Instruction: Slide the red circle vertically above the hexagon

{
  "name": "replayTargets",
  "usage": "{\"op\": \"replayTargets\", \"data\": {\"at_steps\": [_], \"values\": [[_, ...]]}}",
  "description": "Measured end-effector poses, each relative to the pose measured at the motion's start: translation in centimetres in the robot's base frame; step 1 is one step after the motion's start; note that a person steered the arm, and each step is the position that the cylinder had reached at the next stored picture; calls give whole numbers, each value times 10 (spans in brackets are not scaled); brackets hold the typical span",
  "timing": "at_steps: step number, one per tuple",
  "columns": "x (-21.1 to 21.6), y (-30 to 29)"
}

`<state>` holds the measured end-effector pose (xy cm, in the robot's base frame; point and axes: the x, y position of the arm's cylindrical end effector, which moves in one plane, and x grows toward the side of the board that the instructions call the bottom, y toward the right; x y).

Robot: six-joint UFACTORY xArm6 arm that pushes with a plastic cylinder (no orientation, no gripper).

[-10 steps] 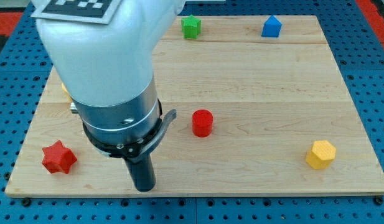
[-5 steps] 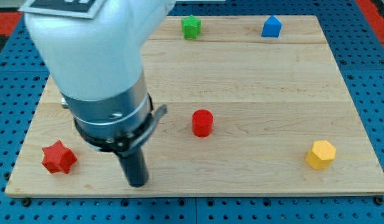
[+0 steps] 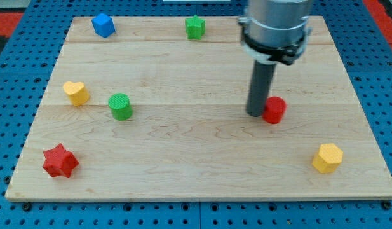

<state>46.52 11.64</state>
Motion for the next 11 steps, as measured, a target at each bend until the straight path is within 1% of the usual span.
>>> {"op": "replayTargets", "data": {"at_steps": [1, 2, 4, 5, 6, 7, 8, 9, 10, 11], "values": [[20, 2], [20, 14], [11, 101], [15, 109], [-1, 76], [-21, 58], [4, 21], [40, -41], [22, -87], [17, -55]]}}
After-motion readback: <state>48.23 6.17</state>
